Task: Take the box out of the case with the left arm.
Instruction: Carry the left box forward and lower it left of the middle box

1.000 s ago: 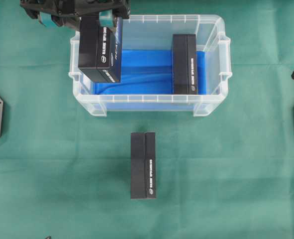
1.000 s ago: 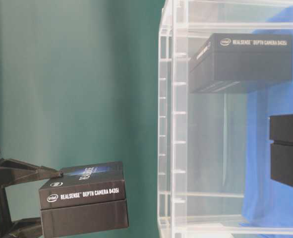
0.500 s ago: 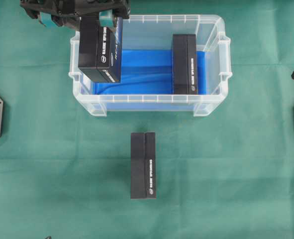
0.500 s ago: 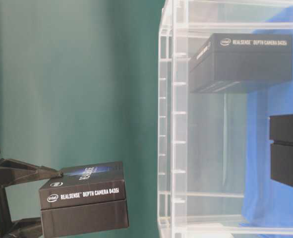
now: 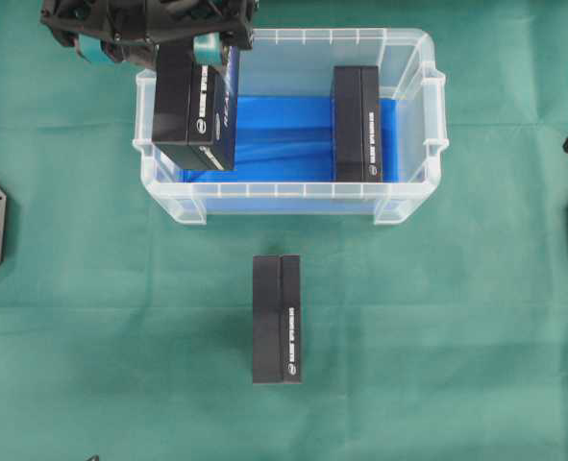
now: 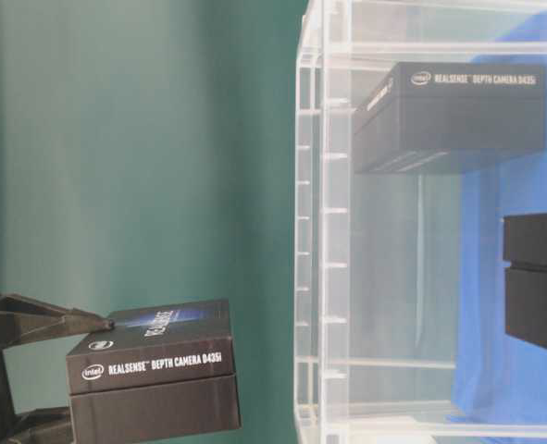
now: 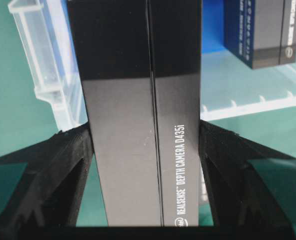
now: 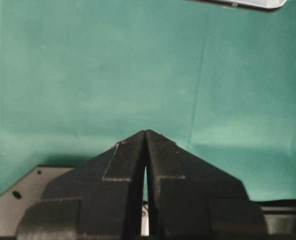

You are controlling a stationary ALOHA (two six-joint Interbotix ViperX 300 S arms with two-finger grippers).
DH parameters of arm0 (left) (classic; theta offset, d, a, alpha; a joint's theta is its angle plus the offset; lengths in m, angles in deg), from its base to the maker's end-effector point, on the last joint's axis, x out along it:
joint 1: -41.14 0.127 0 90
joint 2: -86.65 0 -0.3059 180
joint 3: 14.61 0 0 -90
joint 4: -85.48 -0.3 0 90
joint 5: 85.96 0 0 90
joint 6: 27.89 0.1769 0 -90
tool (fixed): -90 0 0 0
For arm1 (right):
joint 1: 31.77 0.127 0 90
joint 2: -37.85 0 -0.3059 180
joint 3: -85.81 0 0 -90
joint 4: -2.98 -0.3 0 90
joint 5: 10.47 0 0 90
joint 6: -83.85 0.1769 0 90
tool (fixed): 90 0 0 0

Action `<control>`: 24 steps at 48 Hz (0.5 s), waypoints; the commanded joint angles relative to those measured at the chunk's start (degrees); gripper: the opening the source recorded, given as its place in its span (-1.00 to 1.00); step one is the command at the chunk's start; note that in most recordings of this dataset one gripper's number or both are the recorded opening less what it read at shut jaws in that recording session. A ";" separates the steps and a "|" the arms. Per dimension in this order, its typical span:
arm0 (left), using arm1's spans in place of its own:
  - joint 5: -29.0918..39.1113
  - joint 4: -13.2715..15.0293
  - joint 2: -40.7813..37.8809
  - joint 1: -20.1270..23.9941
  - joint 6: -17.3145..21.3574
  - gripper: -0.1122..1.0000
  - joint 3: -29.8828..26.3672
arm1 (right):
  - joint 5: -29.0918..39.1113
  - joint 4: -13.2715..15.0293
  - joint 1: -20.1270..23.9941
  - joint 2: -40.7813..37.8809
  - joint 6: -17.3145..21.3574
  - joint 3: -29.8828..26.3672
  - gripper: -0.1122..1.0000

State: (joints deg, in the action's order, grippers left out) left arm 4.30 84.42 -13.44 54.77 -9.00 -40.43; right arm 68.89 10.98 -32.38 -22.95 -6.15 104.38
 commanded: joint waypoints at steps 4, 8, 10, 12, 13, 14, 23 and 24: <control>0.18 -0.26 3.16 -3.16 -2.81 0.25 -0.44 | -0.26 0.09 0.00 0.00 0.09 -0.62 -0.80; 0.18 -0.53 3.69 -5.36 -5.01 0.25 0.09 | -0.26 0.09 0.00 0.00 0.09 -0.62 -0.80; 0.18 -0.53 3.96 -6.50 -6.06 0.25 0.44 | -0.26 0.09 0.00 -0.09 0.09 -0.70 -0.80; 0.18 -0.53 4.31 -7.65 -7.12 0.25 0.88 | -0.18 0.09 -0.09 0.00 0.09 -0.62 -0.80; 0.18 -0.62 4.39 -8.26 -7.73 0.25 1.05 | -0.26 0.09 0.00 -0.09 0.09 -0.70 -0.80; 0.18 -0.62 4.57 -8.79 -8.35 0.25 1.32 | -0.18 0.09 0.00 0.00 0.09 -0.70 -0.80; 0.18 -0.62 5.36 -14.50 -14.50 0.25 2.37 | -0.18 0.09 0.00 0.00 0.09 -0.62 -0.80; 0.18 -0.62 5.36 -15.12 -15.21 0.25 2.37 | -0.18 0.09 0.00 0.00 0.09 -0.62 -0.80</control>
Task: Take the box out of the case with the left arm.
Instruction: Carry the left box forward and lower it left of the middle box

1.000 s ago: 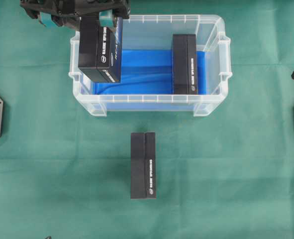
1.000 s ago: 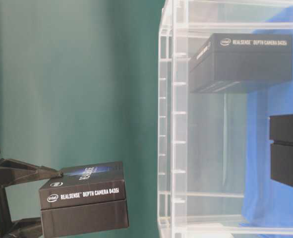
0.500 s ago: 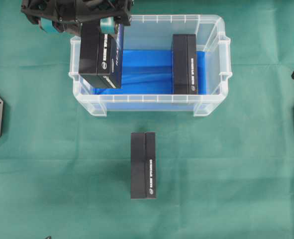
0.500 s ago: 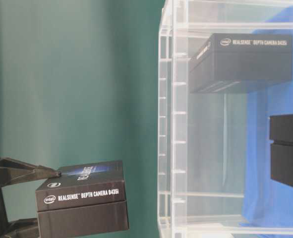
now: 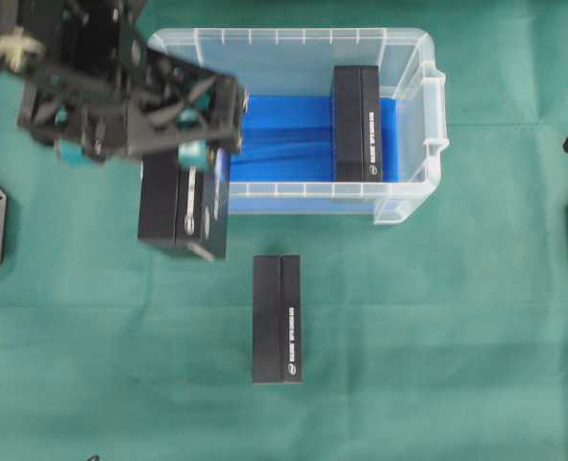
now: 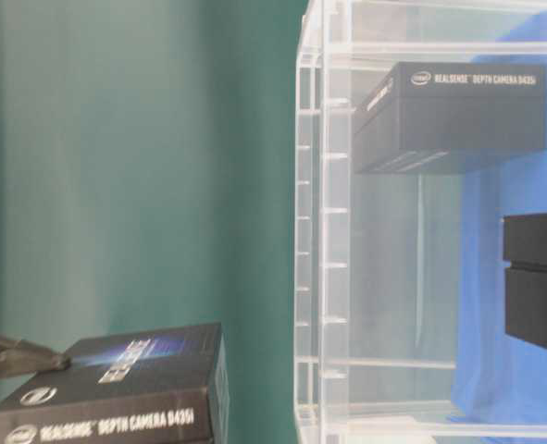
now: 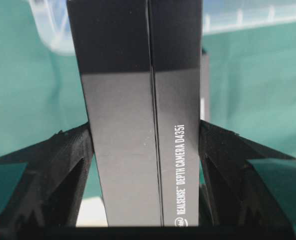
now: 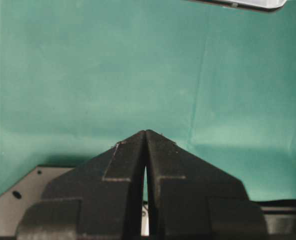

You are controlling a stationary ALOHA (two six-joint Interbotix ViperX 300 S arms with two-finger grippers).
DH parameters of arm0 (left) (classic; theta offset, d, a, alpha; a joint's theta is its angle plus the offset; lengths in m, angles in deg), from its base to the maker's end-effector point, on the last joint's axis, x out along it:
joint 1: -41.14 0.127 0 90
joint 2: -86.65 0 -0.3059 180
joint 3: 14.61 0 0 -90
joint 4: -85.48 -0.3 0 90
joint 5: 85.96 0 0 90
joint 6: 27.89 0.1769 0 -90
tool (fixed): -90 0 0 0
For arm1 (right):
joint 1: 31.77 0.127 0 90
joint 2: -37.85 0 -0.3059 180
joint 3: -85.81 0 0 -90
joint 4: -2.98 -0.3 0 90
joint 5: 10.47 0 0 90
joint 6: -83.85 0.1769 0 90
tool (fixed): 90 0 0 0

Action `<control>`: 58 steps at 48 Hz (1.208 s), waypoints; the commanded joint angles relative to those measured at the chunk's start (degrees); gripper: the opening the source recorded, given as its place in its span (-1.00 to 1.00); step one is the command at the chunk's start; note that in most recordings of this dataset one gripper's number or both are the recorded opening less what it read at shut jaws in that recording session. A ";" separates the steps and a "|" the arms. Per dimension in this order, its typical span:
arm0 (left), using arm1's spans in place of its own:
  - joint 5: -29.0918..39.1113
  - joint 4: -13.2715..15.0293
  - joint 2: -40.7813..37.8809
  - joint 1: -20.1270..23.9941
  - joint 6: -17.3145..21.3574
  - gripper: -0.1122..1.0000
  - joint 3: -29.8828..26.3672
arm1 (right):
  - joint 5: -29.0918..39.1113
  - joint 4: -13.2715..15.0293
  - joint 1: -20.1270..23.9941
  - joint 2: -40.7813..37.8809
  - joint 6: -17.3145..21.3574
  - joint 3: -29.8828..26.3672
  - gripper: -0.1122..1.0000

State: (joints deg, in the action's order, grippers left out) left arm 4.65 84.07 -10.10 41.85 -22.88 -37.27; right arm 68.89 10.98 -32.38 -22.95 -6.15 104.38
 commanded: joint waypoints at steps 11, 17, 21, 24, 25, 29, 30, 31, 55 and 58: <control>-0.18 -0.26 1.58 -11.16 -10.72 0.25 -1.14 | -0.18 0.09 0.00 0.00 0.09 -0.70 -0.80; -0.26 -0.26 1.41 -13.71 -14.33 0.25 -1.14 | -0.18 0.09 0.00 0.00 0.09 -0.62 -0.80; -0.26 -0.18 1.32 -14.68 -15.21 0.25 -0.97 | -0.18 0.09 -0.09 0.00 0.00 -0.62 -0.80; -0.09 -0.35 1.41 -14.68 -15.12 0.25 -0.62 | -0.18 0.09 0.00 0.00 0.09 -0.62 -0.80; -0.09 -0.35 1.41 -14.68 -15.12 0.25 -0.53 | -0.18 0.09 0.00 0.00 0.09 -0.62 -0.80; -0.26 -0.70 1.32 -14.68 -15.12 0.25 0.62 | -0.26 0.09 0.00 0.00 -0.09 -0.62 -0.80; -0.44 -0.70 1.32 -14.68 -15.12 0.25 1.14 | -0.18 0.09 0.00 0.00 -0.09 -0.62 -0.80; -0.70 -0.70 1.23 -14.68 -15.12 0.25 1.76 | -0.26 0.09 0.00 0.00 -0.09 -0.62 -0.80; -17.58 -0.70 0.70 -15.21 -15.38 0.25 20.65 | -0.09 1.85 0.00 -0.09 -0.18 -0.62 -0.80; -19.51 -0.70 0.79 -15.21 -15.38 0.25 23.29 | -0.09 1.85 -0.09 0.00 -0.18 -0.62 -0.80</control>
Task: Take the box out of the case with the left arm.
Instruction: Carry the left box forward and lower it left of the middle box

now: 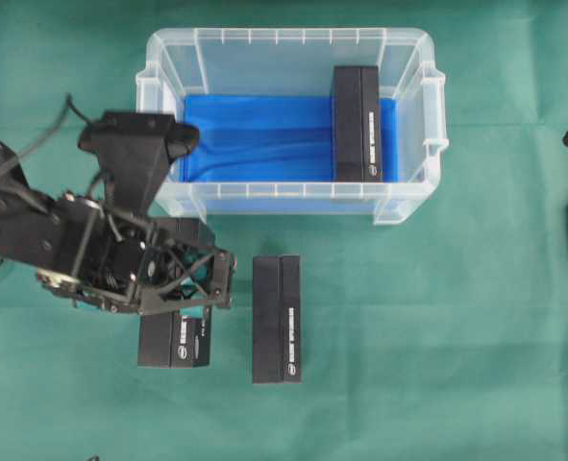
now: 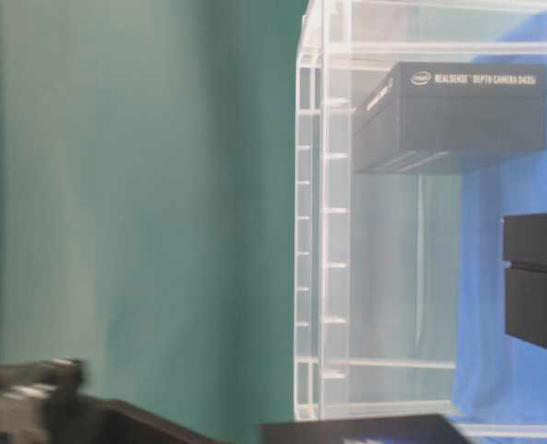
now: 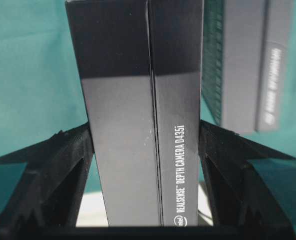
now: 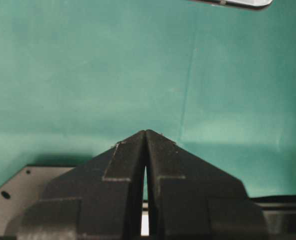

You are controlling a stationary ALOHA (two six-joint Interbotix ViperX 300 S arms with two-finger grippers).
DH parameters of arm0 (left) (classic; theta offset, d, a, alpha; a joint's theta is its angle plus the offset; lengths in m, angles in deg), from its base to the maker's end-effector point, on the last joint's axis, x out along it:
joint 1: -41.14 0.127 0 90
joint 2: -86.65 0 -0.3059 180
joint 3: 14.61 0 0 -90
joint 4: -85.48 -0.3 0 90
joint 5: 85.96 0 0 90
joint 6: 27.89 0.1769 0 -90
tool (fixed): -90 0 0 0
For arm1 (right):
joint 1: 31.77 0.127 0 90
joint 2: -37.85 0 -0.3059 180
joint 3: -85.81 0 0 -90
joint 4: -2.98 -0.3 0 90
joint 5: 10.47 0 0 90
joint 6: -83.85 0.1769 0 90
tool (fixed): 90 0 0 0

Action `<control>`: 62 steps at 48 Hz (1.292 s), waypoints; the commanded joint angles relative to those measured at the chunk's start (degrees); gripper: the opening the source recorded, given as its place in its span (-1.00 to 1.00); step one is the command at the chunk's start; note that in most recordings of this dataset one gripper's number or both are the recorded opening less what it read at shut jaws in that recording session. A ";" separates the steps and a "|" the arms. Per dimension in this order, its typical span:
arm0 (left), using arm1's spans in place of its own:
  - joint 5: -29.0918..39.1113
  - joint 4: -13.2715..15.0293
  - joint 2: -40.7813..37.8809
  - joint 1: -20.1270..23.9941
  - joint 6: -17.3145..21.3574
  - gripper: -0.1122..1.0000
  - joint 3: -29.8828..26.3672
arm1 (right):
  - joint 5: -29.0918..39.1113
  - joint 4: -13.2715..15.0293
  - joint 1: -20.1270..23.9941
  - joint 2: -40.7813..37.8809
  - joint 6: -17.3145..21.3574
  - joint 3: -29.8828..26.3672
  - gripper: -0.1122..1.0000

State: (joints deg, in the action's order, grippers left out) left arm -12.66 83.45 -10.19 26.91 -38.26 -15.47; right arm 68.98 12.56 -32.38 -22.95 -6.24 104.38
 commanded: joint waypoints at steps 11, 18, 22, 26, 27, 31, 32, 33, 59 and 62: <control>-12.92 0.18 0.09 -0.35 0.00 0.25 8.88 | -0.18 0.62 0.00 0.00 -0.09 -0.53 -0.80; -18.37 0.97 -2.11 -0.44 0.09 0.25 12.30 | -0.18 0.62 0.00 0.00 -0.09 -0.62 -0.80; -20.57 1.14 -3.69 -0.62 0.18 0.25 12.83 | -0.18 0.70 0.00 0.00 -0.09 -0.62 -0.80; -21.45 1.23 -4.75 -0.79 0.26 0.25 12.92 | -0.18 0.62 0.00 0.00 -0.09 -0.53 -0.80; -21.36 1.14 -4.83 -0.70 0.26 0.25 12.92 | -0.09 0.70 0.00 0.00 -0.09 -0.62 -0.80; -21.36 1.14 -4.83 -0.79 0.26 0.25 13.10 | -0.18 0.62 0.00 0.00 -0.09 -0.62 -0.80; -21.36 1.23 -4.75 -0.70 0.26 0.25 13.18 | -0.18 0.70 0.00 0.00 -0.09 -0.53 -0.80; -21.36 1.32 -4.75 -0.70 0.26 0.25 13.27 | -0.18 0.70 0.00 0.00 -0.09 -0.62 -0.80; -22.76 2.99 -3.78 -1.05 0.18 0.43 14.77 | -0.09 0.62 0.00 0.18 -0.18 -0.62 -0.80; -22.76 3.08 -3.87 -1.05 0.26 0.72 14.59 | -0.09 0.62 0.00 0.18 -0.18 -0.62 -0.80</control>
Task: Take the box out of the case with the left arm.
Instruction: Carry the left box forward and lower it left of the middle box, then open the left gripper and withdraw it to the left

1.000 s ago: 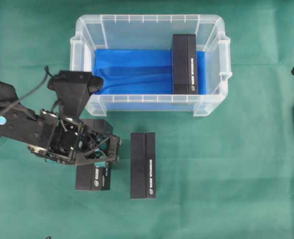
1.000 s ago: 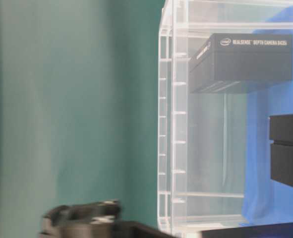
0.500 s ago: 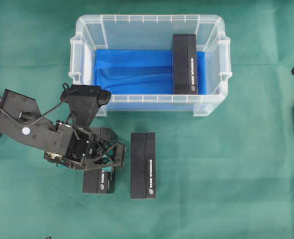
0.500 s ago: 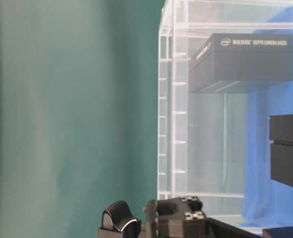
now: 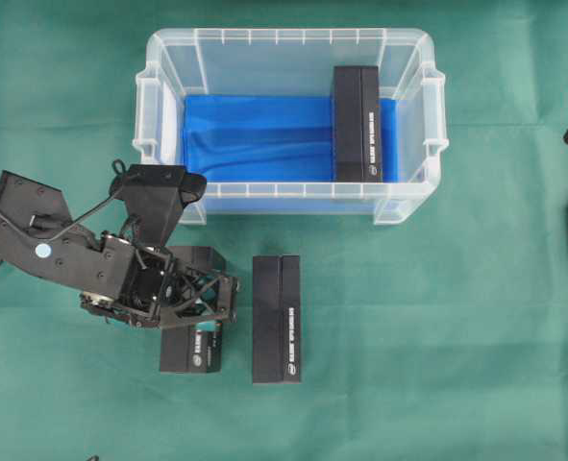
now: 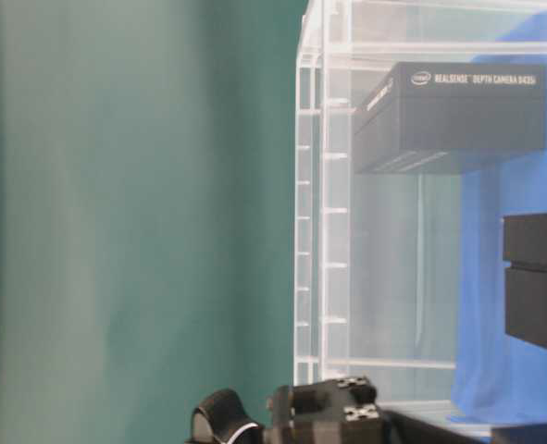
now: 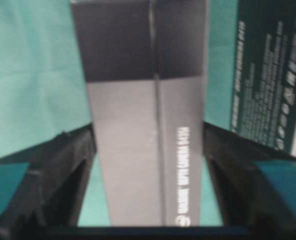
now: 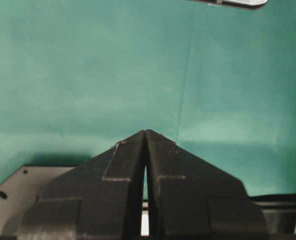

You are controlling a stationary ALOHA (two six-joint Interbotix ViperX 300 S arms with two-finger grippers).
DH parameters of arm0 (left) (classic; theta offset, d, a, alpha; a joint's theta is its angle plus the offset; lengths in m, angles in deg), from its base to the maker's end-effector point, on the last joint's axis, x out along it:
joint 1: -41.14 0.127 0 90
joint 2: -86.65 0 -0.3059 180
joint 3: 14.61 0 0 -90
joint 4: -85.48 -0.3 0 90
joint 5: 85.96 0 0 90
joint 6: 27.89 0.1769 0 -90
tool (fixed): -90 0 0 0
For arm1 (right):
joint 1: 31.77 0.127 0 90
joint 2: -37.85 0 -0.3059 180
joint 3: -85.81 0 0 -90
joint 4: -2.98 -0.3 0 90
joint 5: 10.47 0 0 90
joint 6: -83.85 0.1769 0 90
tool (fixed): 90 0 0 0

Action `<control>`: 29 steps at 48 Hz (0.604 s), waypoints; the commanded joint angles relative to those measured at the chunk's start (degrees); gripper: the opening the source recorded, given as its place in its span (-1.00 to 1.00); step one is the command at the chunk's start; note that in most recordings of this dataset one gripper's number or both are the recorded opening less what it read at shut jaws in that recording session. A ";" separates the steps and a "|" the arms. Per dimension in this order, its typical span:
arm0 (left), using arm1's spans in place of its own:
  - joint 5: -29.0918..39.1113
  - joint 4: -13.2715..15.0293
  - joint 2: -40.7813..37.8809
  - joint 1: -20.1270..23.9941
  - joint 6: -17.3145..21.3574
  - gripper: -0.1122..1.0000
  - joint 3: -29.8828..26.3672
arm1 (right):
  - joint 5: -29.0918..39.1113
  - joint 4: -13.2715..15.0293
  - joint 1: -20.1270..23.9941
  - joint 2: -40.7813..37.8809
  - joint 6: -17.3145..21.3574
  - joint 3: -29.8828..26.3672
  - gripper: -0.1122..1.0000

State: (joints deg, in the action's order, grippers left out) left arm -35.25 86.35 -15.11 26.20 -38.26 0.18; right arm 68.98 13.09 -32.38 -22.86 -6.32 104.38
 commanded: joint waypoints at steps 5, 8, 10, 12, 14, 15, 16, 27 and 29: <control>-0.18 0.09 1.14 -0.35 0.26 0.99 -1.05 | -0.18 0.18 0.00 0.09 -0.09 -0.62 -0.80; -0.18 0.09 1.32 -0.35 0.26 0.97 -0.79 | -0.18 0.18 0.00 0.09 -0.09 -0.62 -0.80; -0.09 0.18 1.49 -0.35 0.26 0.94 -0.70 | -0.18 0.18 0.00 0.09 0.00 -0.62 -0.80; 0.09 0.18 1.67 -0.35 0.26 0.94 -0.79 | -0.18 0.09 0.00 0.09 0.00 -0.62 -0.80; 0.18 0.18 1.93 -0.35 0.26 0.95 -0.97 | -0.18 0.09 0.00 0.00 0.00 -0.62 -0.80; 0.26 0.18 2.29 -0.35 0.26 0.95 -1.14 | -0.18 0.18 0.00 0.09 0.00 -0.62 -0.80; 0.35 0.09 2.64 -0.35 0.26 0.95 -1.23 | -0.18 0.09 0.00 0.09 0.00 -0.62 -0.80; 4.13 -0.35 7.73 0.26 0.53 0.95 -4.13 | -0.18 0.09 0.00 -0.09 0.00 -0.62 -0.80; 5.45 -0.44 8.70 0.35 0.53 0.95 -4.83 | -0.18 0.09 0.00 -0.09 0.00 -0.70 -0.80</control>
State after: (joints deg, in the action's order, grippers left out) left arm -31.47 86.27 -9.40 26.29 -37.82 -2.29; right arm 68.98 13.09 -32.38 -22.86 -6.32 104.38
